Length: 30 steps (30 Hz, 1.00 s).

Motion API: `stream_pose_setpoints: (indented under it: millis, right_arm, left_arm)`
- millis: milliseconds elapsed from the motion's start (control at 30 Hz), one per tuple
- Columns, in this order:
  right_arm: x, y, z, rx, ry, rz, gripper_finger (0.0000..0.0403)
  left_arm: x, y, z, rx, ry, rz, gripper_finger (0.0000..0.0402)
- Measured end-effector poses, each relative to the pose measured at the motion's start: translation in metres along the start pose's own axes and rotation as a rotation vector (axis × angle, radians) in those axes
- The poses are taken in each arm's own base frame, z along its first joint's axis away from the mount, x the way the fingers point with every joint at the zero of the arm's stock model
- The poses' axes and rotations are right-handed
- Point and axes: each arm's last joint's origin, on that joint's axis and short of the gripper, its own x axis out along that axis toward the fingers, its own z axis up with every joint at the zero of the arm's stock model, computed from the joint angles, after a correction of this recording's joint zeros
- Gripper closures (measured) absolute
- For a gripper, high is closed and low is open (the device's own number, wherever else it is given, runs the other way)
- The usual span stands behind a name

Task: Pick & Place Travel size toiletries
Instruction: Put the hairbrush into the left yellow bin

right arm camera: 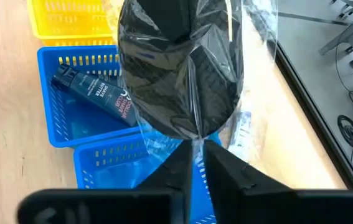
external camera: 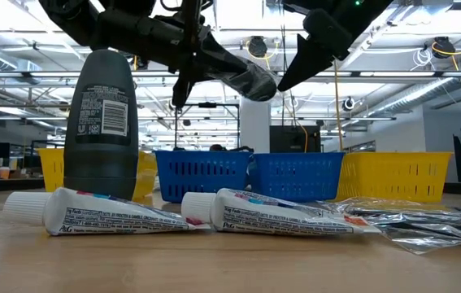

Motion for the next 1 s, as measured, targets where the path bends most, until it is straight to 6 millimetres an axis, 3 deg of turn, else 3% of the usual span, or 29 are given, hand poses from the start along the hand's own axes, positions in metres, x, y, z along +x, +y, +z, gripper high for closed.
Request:
stream_pose_setpoints:
  millis: [200,400,1000]
  right_arm:
    - [0.0,0.0,-0.002,-0.011,0.015,-0.004,0.0291]
    - [0.0,0.0,-0.002,-0.01,0.019,-0.005,0.0243]
    - [0.0,-0.001,-0.003,0.005,0.03,-0.007,0.0236]
  left_arm:
    - [-0.003,0.0,0.0,0.013,0.024,0.007,0.039]
    - [-0.022,-0.004,0.007,0.036,0.066,0.088,0.0389]
    - [-0.12,-0.023,-0.002,0.147,0.325,0.422,0.0386]
